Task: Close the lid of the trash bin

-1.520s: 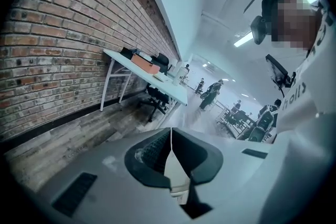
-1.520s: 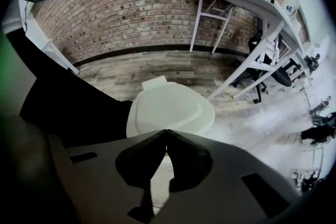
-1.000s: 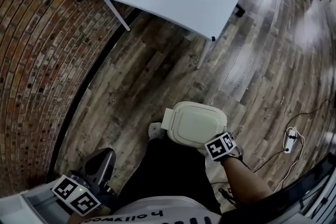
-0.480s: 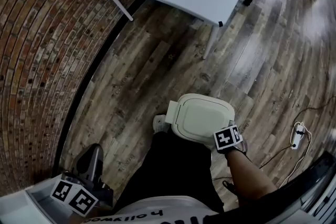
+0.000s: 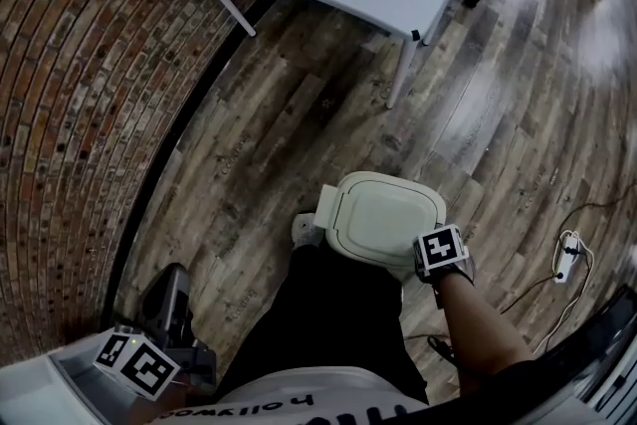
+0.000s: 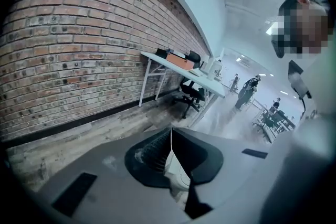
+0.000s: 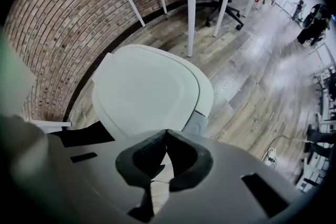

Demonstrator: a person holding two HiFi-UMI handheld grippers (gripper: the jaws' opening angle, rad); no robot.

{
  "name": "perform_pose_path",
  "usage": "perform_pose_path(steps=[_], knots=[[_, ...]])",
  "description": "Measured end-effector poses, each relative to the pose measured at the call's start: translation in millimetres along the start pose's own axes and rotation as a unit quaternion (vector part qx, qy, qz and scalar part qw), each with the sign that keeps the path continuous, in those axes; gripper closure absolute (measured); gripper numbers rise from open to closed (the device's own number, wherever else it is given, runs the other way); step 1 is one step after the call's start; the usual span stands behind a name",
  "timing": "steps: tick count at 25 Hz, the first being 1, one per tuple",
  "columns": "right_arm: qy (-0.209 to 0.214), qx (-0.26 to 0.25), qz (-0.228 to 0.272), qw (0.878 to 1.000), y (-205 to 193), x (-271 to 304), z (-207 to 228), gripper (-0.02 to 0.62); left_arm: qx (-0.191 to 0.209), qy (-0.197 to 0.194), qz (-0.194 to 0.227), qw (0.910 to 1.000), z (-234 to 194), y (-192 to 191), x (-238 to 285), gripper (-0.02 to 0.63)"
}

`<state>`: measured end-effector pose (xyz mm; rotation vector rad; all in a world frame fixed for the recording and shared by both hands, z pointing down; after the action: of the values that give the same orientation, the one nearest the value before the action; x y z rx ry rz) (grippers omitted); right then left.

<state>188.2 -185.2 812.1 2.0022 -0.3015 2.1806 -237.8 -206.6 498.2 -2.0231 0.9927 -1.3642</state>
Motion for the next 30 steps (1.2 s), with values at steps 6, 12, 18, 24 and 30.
perform_pose_path(steps=[6,12,18,24,30], knots=[[0.086,0.017,0.089,0.992,17.3,-63.5,-19.0,0.589,-0.006,-0.018,0.024,0.9995,23.6,11.2,-2.4,0.592],[0.136,0.01,0.301,0.944,56.5,-215.3,-23.9,0.589,0.004,-0.123,0.053,0.991,101.2,18.4,-3.6,0.592],[0.175,-0.042,0.489,0.854,40.4,-385.4,-39.5,0.588,0.073,-0.252,0.06,0.9631,201.0,9.5,-32.8,0.598],[0.251,-0.039,0.588,0.768,-10.6,-495.4,-48.3,0.589,0.125,-0.313,0.091,0.937,264.5,31.5,-87.3,0.598],[0.144,-0.079,0.599,0.783,-43.7,-522.6,-41.7,0.589,0.145,-0.329,0.123,0.9251,274.1,46.8,-126.1,0.598]])
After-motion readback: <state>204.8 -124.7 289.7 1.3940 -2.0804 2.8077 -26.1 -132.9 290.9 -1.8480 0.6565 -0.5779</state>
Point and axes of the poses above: the fingertips, and each gripper's own axes: x forward along the fingers, z to its right, y out of its top, the point moved 3 cm from there along -x, backward along the fingers, and after that the axes turned 4 degrees about z, right-handed, at the moved point
